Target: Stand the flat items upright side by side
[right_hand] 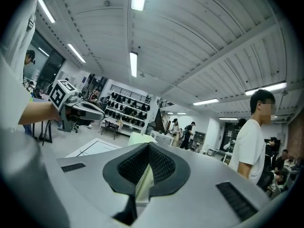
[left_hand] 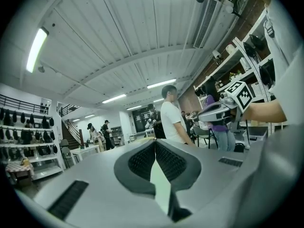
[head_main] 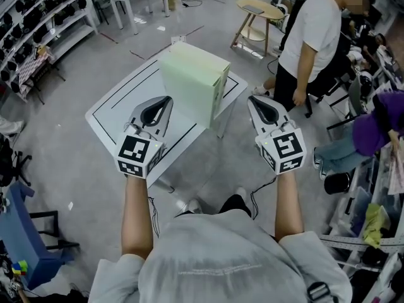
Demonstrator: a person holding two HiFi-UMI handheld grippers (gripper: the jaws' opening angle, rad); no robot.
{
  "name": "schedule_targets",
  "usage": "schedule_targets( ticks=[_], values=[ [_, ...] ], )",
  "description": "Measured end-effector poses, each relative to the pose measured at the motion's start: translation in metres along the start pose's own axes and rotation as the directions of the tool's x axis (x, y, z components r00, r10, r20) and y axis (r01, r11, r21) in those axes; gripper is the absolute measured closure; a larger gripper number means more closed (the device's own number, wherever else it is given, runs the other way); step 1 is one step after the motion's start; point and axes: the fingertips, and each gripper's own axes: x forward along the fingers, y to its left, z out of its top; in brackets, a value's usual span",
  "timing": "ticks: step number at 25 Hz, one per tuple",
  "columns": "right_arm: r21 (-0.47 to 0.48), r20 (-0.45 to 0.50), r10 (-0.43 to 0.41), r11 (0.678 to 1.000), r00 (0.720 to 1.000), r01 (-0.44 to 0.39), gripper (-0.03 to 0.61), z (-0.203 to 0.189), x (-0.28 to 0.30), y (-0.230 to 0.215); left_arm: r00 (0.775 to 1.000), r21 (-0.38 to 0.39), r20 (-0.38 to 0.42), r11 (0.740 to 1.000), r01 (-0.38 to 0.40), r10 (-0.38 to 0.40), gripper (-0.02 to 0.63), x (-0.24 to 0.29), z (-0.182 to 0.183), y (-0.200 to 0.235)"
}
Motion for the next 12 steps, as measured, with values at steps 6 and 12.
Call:
schedule_targets(
  ticks=[6,12],
  values=[
    [-0.009,-0.025,0.001,1.000,1.000,-0.001,0.551,-0.008,0.000,0.001,1.000,-0.008,-0.022,1.000,0.012,-0.013,0.594,0.001,-0.009,-0.004],
    [-0.015,-0.042,0.015,1.000,0.999,-0.016,0.551,-0.010,0.008,0.010,0.999,-0.010,-0.039,1.000,0.019,-0.020,0.594,0.000,-0.018,-0.002]
  ],
)
